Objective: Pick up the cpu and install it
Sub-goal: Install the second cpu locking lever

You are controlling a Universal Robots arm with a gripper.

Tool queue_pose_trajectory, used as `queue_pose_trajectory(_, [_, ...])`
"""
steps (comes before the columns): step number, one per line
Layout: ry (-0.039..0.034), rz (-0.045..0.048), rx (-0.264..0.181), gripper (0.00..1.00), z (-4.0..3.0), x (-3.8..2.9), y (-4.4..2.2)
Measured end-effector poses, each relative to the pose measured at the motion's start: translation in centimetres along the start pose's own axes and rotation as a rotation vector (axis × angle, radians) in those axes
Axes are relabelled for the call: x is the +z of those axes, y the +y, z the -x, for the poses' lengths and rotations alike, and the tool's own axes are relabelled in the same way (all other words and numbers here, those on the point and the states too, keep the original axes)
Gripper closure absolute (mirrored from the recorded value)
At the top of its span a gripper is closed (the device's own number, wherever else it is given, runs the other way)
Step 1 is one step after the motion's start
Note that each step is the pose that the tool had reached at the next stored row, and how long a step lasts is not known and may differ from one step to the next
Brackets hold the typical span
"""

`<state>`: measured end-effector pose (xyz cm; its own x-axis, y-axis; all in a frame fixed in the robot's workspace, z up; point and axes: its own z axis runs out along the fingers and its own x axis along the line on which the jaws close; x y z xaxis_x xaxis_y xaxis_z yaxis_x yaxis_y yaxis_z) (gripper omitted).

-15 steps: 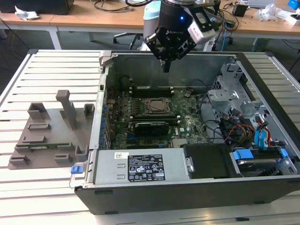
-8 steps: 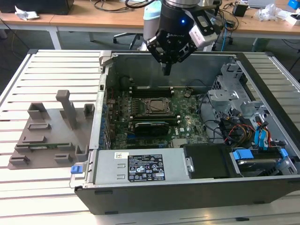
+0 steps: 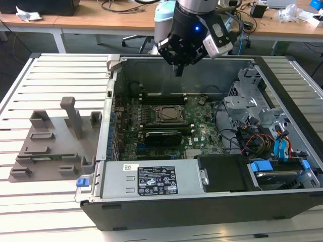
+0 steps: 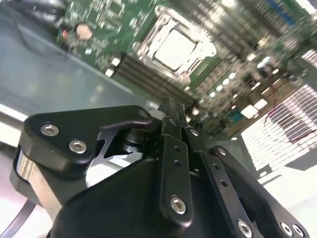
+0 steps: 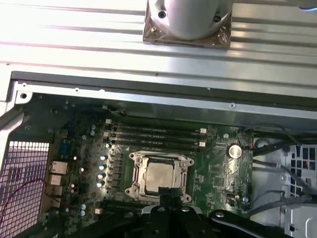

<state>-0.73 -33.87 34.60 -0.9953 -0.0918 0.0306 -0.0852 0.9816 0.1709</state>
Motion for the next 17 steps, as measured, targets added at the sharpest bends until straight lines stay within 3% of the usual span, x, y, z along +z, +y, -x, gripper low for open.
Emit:
queue_pose_trajectory(2, [-0.0031,0.0347,-0.001,0.89,-0.01,-0.01,-0.10])
queue_pose_trajectory(3, [-0.0056,0.0656,-0.003,0.89,-0.02,-0.02,-0.18])
queue_pose_trajectory(6, [-0.0101,0.1175,-0.005,0.89,-0.03,-0.02,-0.31])
queue_pose_trajectory(7, [-0.0108,0.1259,-0.005,0.89,-0.03,-0.03,-0.34])
queue_pose_trajectory(8, [-0.0110,0.1281,-0.005,0.89,-0.04,-0.01,-0.44])
queue_pose_trajectory(10, [-0.0112,0.1303,-0.006,0.89,-0.10,0.10,-1.21])
queue_pose_trajectory(13, [-0.0111,0.1295,-0.006,0.89,-0.16,0.38,-1.85])
queue_pose_trajectory(15, [-0.0070,0.0816,-0.003,0.89,-0.19,0.35,-2.15])
queue_pose_trajectory(16, [-0.0054,0.0631,-0.002,0.89,-0.19,0.34,-2.21])
queue_pose_trajectory(17, [-0.0031,0.0343,-0.001,0.89,-0.20,0.34,-2.32])
